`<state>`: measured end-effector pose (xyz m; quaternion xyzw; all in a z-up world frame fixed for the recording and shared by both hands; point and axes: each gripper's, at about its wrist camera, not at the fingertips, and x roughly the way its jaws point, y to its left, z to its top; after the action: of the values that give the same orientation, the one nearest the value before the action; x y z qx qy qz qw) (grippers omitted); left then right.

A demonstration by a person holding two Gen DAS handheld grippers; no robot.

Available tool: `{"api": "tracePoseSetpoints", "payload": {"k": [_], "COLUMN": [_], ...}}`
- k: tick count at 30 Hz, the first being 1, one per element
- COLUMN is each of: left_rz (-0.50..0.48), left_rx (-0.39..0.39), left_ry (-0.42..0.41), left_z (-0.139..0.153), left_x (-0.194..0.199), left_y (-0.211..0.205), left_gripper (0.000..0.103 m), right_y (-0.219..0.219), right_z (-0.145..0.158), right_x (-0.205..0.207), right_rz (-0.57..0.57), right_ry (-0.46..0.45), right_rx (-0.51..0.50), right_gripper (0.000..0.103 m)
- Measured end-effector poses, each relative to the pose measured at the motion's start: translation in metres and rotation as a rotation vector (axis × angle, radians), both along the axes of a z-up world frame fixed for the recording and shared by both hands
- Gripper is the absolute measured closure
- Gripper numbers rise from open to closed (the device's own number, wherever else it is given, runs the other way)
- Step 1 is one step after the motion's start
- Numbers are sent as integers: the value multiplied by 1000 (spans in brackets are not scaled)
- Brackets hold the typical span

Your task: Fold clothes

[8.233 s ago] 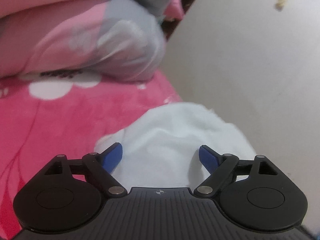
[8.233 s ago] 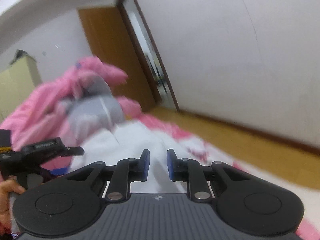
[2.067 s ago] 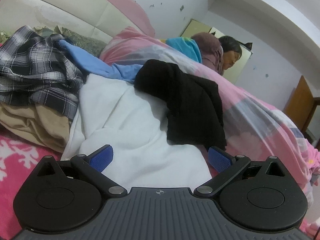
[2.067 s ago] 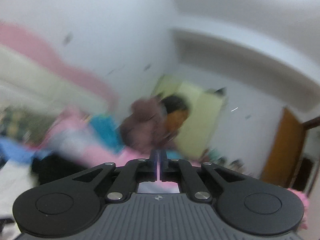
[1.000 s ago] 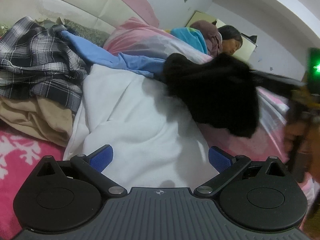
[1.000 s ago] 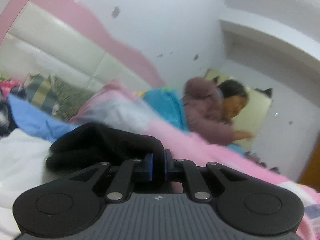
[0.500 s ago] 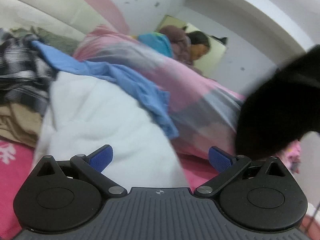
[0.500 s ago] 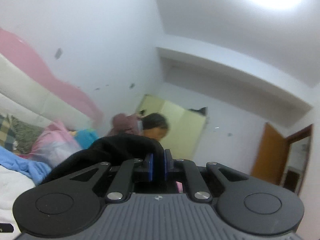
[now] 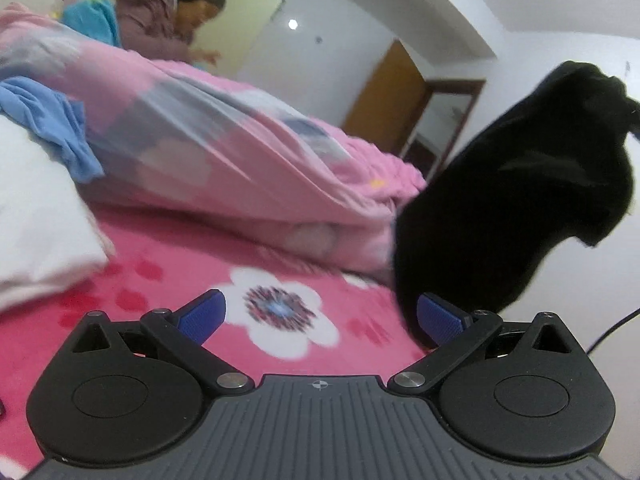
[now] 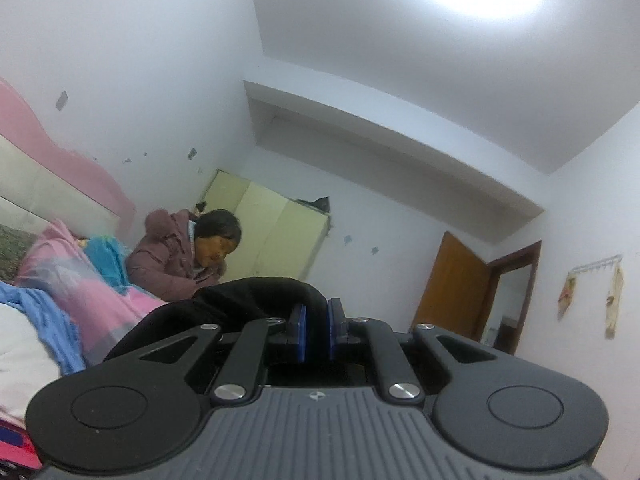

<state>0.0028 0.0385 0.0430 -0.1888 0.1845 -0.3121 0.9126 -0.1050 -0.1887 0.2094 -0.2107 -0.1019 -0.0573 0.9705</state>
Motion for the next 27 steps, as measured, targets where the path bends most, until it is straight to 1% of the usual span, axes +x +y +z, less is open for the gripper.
{"api": "tracePoseSetpoints", "payload": {"k": [2,4,6,8,9,10,11,12,13,14,15,17,18,19,20,23,26,27], "left_rz": [-4,21,53,91,110,126,135,134,133,133,135,125,119,115,112,109,108,97], "left_rx": [33,73,105,149,178,206,229,248,269,292,311,334,345,358,371,375,371,379], "left_ry": [13,29,51,74,88,103,122,141,155,168,178,187,189,189,188,184,177,157], "left_z": [5,7,6,1,-2,-5,-9,-13,-16,-20,-23,-28,-30,-32,-34,-35,-32,-28], "left_x": [-10,-17,-23,-28,-29,-29,-28,-27,-25,-21,-19,-15,-14,-13,-11,-10,-8,-6], "left_y": [-1,1,5,6,4,3,1,-1,-4,-8,-12,-20,-24,-28,-32,-40,-48,-56], "left_gripper": [0,0,0,0,0,0,0,0,0,0,0,0,0,0,0,0,0,0], "right_y": [-7,-19,-34,-49,-57,-65,-72,-81,-93,-105,-117,-134,-139,-142,-144,-142,-141,-142], "right_z": [-6,-16,-32,-60,-81,-103,-125,-150,-175,-199,-217,-240,-246,-248,-249,-238,-217,-209], "right_x": [-7,-9,-2,19,33,47,61,72,75,74,67,44,33,24,16,7,11,9], "right_rz": [27,68,110,143,141,139,130,108,82,63,57,54,49,40,30,11,27,28], "right_ry": [11,34,84,201,295,389,489,594,679,742,773,775,769,765,760,732,691,673], "right_rx": [29,99,199,306,362,417,473,534,612,701,785,904,933,938,935,861,820,813], "right_gripper": [92,92,92,90,85,71,61,55,55,55,55,55,55,55,55,55,55,55]}}
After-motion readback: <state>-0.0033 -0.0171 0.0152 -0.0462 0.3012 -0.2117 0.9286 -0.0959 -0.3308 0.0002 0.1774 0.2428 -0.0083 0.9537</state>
